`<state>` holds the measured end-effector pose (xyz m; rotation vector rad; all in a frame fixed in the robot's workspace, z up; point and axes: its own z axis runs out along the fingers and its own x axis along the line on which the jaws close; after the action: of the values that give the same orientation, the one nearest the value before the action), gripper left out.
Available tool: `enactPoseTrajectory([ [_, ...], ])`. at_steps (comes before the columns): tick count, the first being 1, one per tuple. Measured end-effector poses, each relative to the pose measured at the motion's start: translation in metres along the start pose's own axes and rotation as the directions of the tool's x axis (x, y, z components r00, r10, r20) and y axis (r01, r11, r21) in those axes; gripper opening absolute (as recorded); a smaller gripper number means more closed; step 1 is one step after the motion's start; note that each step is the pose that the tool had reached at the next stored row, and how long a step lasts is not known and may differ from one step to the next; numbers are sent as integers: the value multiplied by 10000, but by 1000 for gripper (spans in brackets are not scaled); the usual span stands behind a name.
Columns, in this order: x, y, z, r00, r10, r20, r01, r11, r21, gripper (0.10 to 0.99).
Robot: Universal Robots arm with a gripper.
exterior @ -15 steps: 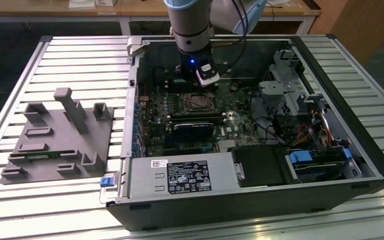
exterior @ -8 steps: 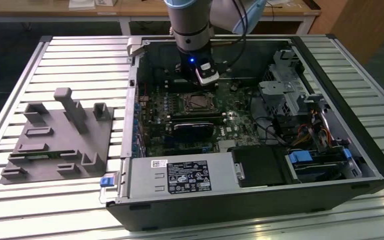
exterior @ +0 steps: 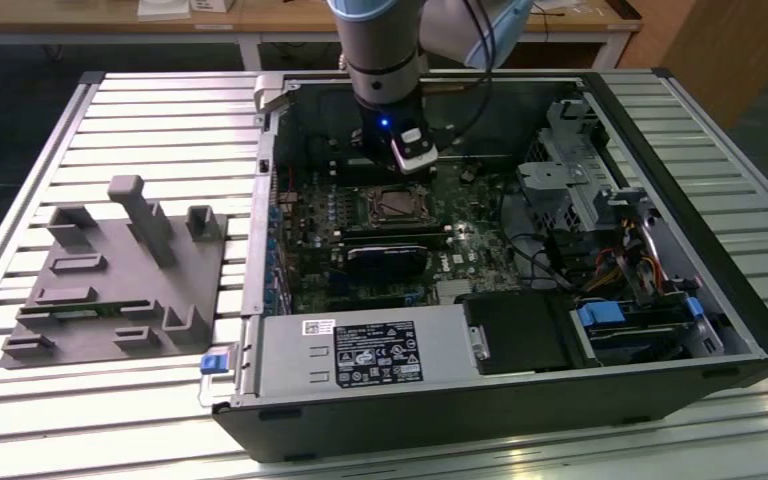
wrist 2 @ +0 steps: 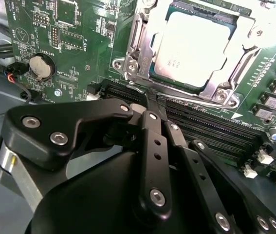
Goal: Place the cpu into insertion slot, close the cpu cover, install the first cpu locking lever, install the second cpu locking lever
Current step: 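Install the first cpu locking lever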
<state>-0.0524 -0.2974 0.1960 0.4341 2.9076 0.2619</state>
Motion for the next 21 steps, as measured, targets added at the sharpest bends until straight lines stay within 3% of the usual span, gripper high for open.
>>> enactPoseTrajectory([
  [8, 1, -25, 39, 10000, 66, 13, -66, 10000, 11, 106],
  [12, 0, -24, 39, 10000, 79, -2, -79, 10000, -49, 106],
  [21, -30, 14, -145, 10000, 80, -4, -80, 10000, -47, 106],
])
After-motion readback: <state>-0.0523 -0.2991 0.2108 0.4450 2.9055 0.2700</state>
